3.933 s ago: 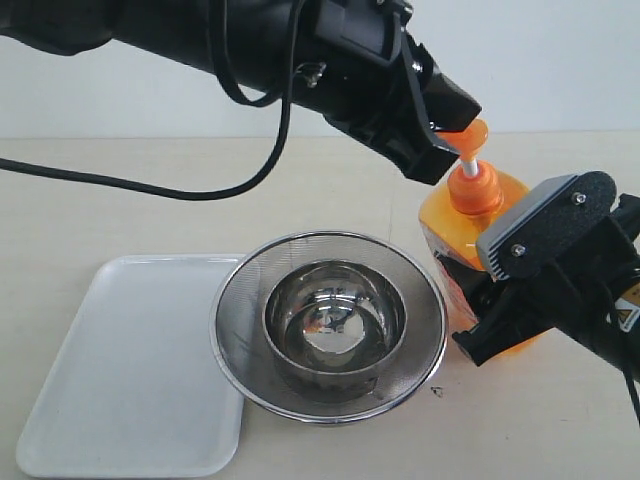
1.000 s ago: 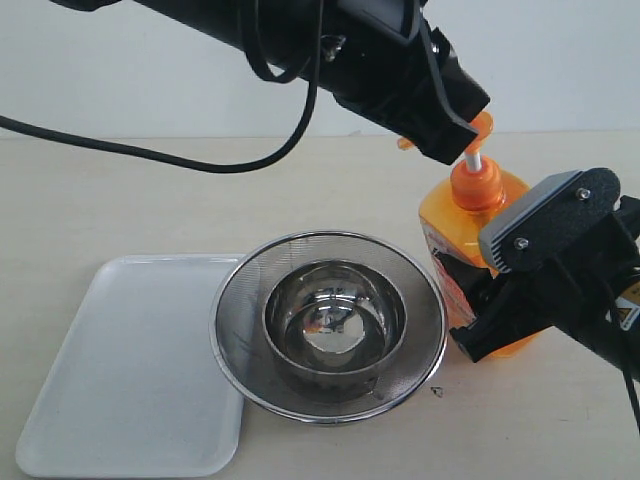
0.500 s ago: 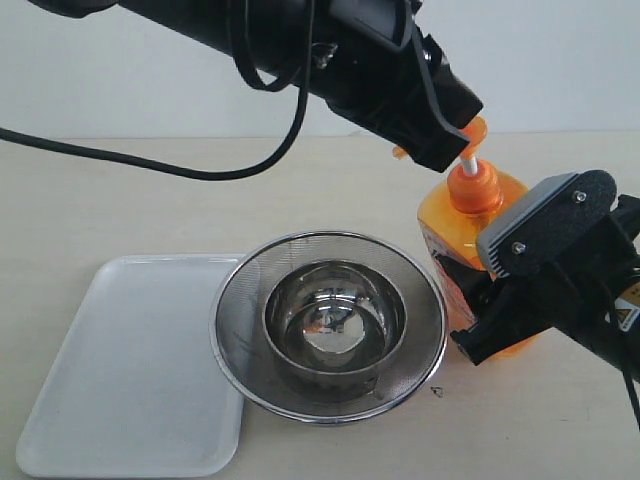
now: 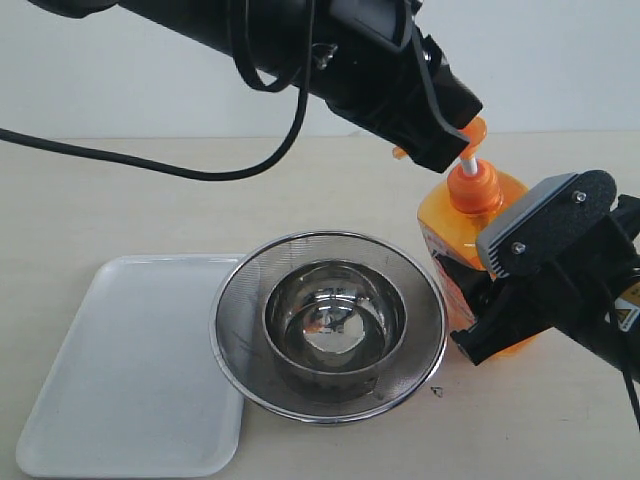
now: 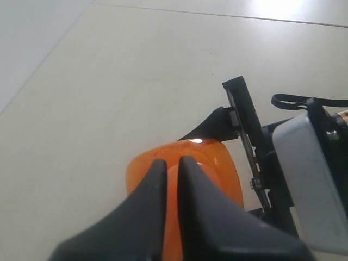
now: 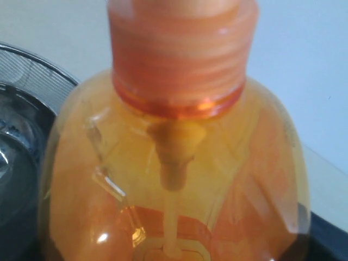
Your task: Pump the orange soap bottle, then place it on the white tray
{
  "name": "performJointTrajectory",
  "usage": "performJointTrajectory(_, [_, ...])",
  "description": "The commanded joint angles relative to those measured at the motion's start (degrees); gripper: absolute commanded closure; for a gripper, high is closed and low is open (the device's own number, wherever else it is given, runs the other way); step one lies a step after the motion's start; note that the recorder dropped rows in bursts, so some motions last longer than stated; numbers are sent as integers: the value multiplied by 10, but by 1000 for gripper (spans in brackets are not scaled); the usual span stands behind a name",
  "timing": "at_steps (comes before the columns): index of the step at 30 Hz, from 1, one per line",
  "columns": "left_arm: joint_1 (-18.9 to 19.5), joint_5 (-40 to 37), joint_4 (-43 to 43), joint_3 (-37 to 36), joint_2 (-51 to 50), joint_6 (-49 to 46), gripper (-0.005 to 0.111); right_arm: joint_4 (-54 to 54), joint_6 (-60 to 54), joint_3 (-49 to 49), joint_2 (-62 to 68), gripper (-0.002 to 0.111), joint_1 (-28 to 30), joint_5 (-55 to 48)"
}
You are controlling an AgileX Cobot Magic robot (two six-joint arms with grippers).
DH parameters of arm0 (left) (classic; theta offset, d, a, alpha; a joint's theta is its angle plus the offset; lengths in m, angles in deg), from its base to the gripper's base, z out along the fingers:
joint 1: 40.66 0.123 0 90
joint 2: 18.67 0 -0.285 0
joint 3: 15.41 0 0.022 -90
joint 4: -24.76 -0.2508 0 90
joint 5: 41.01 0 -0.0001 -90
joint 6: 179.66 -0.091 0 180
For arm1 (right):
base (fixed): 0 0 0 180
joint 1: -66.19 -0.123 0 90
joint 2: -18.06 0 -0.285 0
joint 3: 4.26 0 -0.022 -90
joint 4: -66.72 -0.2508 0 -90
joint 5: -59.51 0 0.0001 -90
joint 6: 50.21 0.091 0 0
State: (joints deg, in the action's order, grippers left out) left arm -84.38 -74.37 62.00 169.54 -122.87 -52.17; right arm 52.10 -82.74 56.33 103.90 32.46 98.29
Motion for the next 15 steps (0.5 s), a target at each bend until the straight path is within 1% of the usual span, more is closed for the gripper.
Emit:
performJointTrajectory(1, [-3,-44,-33,-21,-19,6,102,1,14,0,-2,109,-1,-1])
performJointTrajectory(8, [-3,-38,-34,-21,-19,6,102,1,16,0,-2,109,-1,-1])
performJointTrajectory(9, [-3,-27,-36,-21,-15,6,102,1,16,0,-2,109,-1,-1])
performJointTrajectory(13, [-1,80,-39,-21,54,6,102,1,16,0,-2,109,-1,0])
performJointTrajectory(15, [-1,106,-44,-21,81,6,102,1,16,0,-2,109,-1,0])
